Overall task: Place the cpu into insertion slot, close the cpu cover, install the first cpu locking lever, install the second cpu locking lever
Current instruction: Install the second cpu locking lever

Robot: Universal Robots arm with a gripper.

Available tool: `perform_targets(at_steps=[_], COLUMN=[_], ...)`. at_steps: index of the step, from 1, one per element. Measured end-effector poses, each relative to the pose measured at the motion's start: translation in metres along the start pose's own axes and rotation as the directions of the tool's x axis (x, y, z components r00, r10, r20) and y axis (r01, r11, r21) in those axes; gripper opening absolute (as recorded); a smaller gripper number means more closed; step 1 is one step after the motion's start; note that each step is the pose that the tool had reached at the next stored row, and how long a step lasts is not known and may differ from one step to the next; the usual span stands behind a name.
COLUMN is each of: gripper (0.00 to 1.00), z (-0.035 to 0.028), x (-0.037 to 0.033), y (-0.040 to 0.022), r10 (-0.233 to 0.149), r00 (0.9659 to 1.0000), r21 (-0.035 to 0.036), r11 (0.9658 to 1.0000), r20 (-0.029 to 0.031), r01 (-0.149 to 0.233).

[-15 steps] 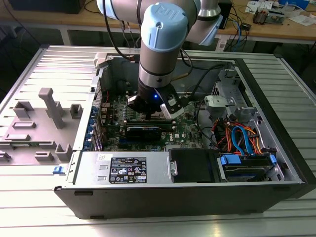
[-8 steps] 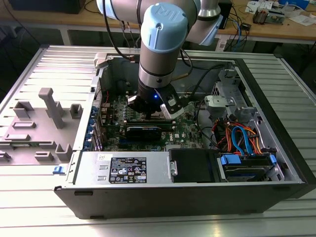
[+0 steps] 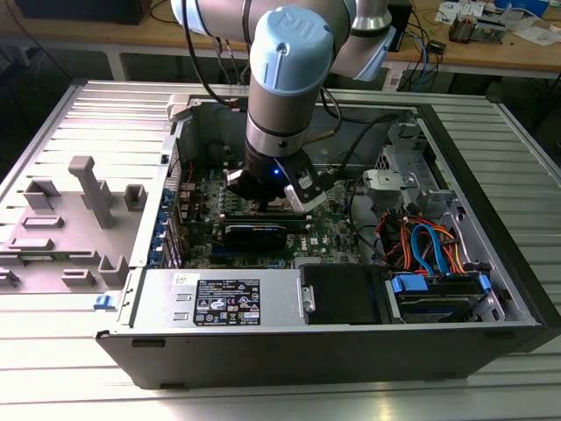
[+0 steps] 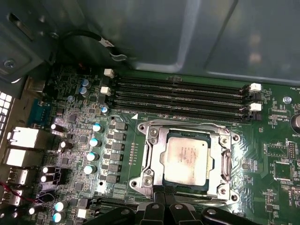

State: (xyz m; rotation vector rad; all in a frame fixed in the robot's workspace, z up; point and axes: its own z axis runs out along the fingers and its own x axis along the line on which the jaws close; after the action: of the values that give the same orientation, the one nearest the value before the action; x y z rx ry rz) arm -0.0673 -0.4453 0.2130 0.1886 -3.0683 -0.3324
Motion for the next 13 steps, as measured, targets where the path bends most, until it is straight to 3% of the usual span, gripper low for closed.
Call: perform_targets(at_steps=[4, 5, 6, 7, 9, 13], gripper=[0.11, 0.11, 0.11, 0.11, 0.11, 0.11], z=[0.0003, 0.0006, -0.0011, 0.0016, 0.0047, 0.0049], x=[0.0000, 0.0044, 0.0125, 0.0254, 0.0255, 0.0254], y=[-0.0001, 0.0004, -0.0091, -0.0096, -0.0102, -0.0103], r10=[0.000, -0.001, -0.006, -0.026, -0.039, -0.039], r00=[1.0000, 1.0000, 1.0000, 0.9996, 0.9992, 0.9992], r21=[-0.0049, -0.0058, -0.0247, -0.0258, -0.0317, -0.0348], r11=[1.0000, 1.0000, 0.9997, 0.9993, 0.9988, 0.9986], r20=[0.0006, 0.0007, 0.0019, -0.0024, -0.0040, -0.0035], r01=[0.000, 0.001, 0.006, 0.026, 0.038, 0.039])
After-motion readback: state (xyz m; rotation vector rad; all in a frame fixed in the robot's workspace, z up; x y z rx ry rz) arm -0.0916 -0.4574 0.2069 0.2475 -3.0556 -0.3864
